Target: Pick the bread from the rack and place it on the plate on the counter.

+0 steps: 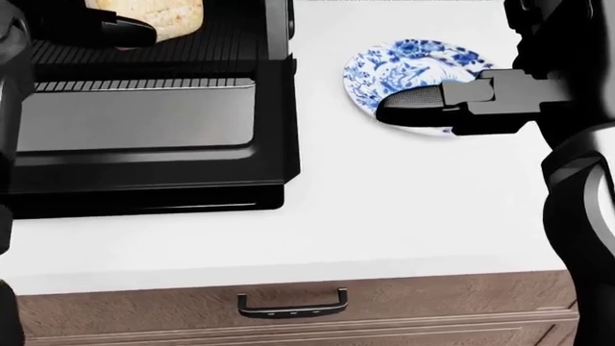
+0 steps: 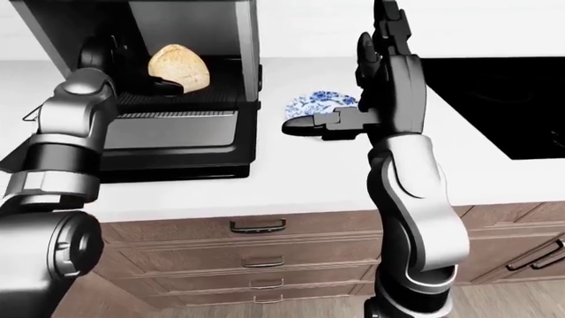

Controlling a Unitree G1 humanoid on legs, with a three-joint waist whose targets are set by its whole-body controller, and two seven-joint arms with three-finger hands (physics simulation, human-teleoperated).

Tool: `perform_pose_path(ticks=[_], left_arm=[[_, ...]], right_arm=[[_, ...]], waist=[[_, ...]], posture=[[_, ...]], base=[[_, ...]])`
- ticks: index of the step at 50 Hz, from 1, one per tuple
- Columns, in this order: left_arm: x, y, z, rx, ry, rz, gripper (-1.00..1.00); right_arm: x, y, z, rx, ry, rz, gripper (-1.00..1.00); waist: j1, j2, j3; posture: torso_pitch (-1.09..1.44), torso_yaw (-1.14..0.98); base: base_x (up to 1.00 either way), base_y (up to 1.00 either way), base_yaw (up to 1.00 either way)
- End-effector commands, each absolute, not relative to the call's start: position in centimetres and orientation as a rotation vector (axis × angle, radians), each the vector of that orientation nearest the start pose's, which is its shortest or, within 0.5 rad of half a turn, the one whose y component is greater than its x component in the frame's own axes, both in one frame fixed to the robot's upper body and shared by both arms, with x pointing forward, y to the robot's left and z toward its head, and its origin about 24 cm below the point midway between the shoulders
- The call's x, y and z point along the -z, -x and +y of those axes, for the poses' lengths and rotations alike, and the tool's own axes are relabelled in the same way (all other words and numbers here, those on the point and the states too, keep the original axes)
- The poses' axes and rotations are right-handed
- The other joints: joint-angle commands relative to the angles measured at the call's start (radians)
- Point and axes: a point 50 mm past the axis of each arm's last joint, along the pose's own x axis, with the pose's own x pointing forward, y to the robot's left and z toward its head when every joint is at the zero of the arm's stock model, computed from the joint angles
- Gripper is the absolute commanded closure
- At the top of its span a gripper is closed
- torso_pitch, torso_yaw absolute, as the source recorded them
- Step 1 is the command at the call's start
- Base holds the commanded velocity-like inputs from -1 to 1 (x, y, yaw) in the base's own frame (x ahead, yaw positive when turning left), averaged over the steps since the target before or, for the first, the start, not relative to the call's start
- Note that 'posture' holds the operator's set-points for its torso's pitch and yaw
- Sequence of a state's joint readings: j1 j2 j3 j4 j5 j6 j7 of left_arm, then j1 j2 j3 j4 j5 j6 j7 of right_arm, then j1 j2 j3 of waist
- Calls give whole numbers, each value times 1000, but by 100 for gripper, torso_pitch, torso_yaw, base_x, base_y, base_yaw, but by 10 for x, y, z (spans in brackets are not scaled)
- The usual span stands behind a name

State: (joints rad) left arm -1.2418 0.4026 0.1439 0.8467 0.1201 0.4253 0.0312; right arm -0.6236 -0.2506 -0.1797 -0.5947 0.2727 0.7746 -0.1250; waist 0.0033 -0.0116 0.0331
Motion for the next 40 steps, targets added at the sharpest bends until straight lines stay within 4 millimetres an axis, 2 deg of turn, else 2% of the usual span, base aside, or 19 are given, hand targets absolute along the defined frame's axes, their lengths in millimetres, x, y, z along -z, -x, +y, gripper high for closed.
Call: perform_pose_path(ticks=[1,12,24,26,27,28,31,35,40], left_arm=[[-292,-413,212,-252,-290,-121,-100],[-288,-420,202,-243,-270,-129,-100],[-286,-421,200,-225,-278,-128,-100],[-286,-421,199,-226,-282,-128,-74],[-286,-421,199,-225,-283,-127,-44],[-286,-421,199,-225,-284,-127,-30],[-286,-421,199,-224,-294,-130,-18],[-284,-421,198,-219,-306,-129,12],[-283,-421,198,-216,-324,-129,28]], right_arm=[[-284,-268,-165,-15,3,-525,-100],[-283,-267,-166,-12,4,-523,-100],[-283,-267,-166,-11,5,-524,-100],[-283,-267,-166,-11,6,-524,-100],[-283,-267,-166,-11,7,-523,-100],[-283,-267,-166,-11,5,-523,-100],[-284,-267,-166,-12,6,-524,-100],[-283,-267,-167,-10,8,-524,-100],[-283,-267,-167,-8,8,-524,-100]], waist=[[-1,2,-29],[0,0,-28],[-1,0,-28],[0,0,-28],[0,0,-28],[0,-1,-28],[0,-1,-29],[0,-1,-29],[1,-1,-29]], posture=[[0,0],[0,0],[0,0],[0,0],[0,0],[0,0],[0,0],[0,0],[0,0]], base=[[0,0,0],[0,0,0],[0,0,0],[0,0,0],[0,0,0],[0,0,0],[0,0,0],[0,0,0],[0,0,0]])
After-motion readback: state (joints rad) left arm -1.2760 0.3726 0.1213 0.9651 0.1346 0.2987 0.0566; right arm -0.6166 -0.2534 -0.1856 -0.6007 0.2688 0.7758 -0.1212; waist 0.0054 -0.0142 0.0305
